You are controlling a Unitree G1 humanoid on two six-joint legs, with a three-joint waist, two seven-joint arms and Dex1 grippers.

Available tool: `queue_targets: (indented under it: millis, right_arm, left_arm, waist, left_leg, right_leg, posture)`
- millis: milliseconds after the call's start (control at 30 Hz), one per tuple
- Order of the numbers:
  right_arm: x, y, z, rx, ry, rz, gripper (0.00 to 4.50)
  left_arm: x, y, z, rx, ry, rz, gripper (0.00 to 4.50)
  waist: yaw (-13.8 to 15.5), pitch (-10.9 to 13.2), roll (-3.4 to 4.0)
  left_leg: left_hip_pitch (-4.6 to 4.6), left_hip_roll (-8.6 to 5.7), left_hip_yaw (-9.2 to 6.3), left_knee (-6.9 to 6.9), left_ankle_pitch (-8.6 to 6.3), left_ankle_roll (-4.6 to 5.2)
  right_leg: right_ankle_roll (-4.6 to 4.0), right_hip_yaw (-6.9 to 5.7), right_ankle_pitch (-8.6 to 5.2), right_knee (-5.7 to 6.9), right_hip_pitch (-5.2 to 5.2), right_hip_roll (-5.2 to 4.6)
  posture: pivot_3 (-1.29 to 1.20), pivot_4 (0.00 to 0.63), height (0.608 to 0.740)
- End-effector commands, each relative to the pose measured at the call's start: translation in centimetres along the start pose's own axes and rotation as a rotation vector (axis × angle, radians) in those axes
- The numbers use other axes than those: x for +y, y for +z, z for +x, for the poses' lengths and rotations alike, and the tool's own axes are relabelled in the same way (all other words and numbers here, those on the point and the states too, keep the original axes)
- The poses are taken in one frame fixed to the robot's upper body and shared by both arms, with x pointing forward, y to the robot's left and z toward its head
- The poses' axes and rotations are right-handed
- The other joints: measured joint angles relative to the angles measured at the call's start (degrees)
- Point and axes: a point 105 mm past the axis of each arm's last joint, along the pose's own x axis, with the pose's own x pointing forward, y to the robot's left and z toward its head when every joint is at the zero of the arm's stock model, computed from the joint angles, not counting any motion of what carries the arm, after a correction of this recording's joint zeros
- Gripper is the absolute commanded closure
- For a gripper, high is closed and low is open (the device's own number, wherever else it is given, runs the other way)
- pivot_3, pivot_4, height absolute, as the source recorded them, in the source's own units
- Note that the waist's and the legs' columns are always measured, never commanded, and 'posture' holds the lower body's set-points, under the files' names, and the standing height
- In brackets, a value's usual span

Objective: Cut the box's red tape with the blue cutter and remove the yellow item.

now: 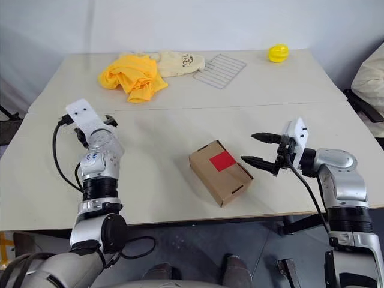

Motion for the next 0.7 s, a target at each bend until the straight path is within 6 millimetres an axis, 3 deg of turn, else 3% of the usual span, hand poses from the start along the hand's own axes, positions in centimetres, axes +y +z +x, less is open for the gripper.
queue_targets:
  millis: [33,300,700]
  right_arm:
    - [-0.3,1.9,-0.1,-0.081,0.041,-0.033,0.0]
    - [-0.8,4.7,-0.1,-0.201,0.092,-0.037,0.0]
    - [-1.4,4.5,-0.8,-0.159,0.071,-0.056,0.0]
  left_arm:
    - [0.6,0.7,0.2,-0.016,0.034,-0.008,0.03]
    - [0.7,0.6,0.6,0.001,0.056,-0.027,0.03]
    - [2.5,-0.6,0.8,0.083,0.149,-0.055,0.03]
  waist:
    - [-0.05,0.03,-0.05]
    - [-0.1,0.04,-0.06]
    - [-0.1,0.04,-0.07]
  left_leg:
    - [-0.01,0.0,0.01,0.01,0.0,0.0]
    - [0.0,0.0,0.02,0.02,0.0,0.0]
    - [0.0,0.0,0.02,0.02,0.0,0.0]
  right_leg:
    - [0.01,0.0,0.01,0.0,0.0,0.0]
    - [0.01,0.0,0.01,0.02,0.0,0.0]
    - [0.01,0.01,0.01,0.02,0.0,0.0]
  posture:
    - [0.0,0.15,0.74]
    - [0.0,0.15,0.74]
    - [0.0,0.15,0.74]
